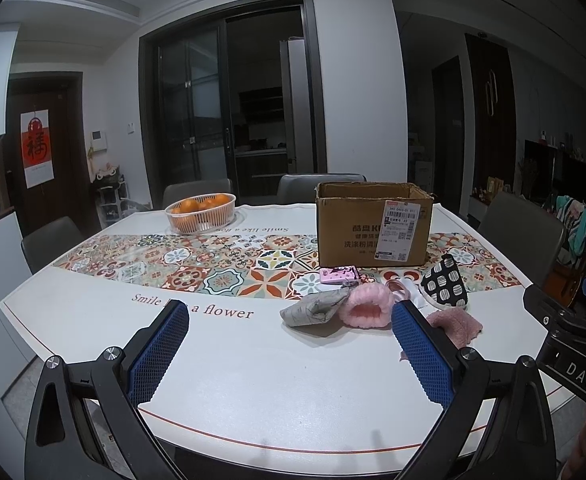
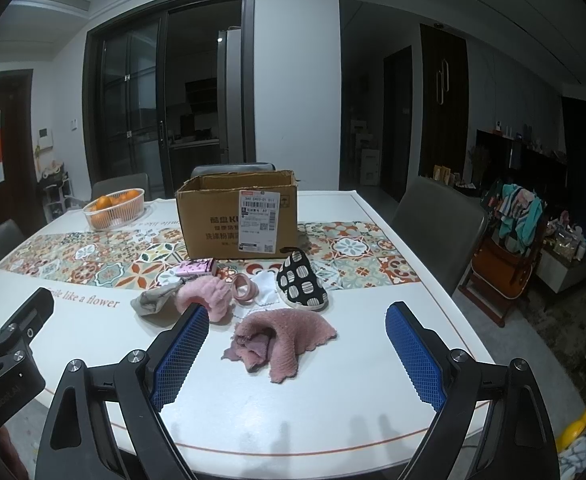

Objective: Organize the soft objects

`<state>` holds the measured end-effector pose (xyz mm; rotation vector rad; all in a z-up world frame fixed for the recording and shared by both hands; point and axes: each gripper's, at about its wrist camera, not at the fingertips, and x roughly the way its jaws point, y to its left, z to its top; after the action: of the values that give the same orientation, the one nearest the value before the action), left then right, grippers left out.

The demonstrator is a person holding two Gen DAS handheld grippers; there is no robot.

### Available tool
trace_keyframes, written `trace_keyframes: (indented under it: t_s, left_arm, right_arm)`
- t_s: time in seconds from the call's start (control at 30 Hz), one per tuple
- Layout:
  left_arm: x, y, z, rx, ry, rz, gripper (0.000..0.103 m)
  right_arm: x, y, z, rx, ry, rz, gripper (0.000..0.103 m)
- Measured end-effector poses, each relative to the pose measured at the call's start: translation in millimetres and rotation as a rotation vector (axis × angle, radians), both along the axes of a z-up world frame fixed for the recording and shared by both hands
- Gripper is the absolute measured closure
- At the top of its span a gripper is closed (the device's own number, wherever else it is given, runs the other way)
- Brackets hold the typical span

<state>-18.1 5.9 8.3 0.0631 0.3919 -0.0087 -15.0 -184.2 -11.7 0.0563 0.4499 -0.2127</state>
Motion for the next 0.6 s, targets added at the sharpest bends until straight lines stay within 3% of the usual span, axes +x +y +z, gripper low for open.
trace_keyframes:
  t_s: [0.6]
  left_arm:
    - [2.5,-0.5,-3.8,0.000,0.001,0.004,0.000]
  right_arm:
    - [0.1,1.2,-0.2,-0.002,0.005,0.001,0.011]
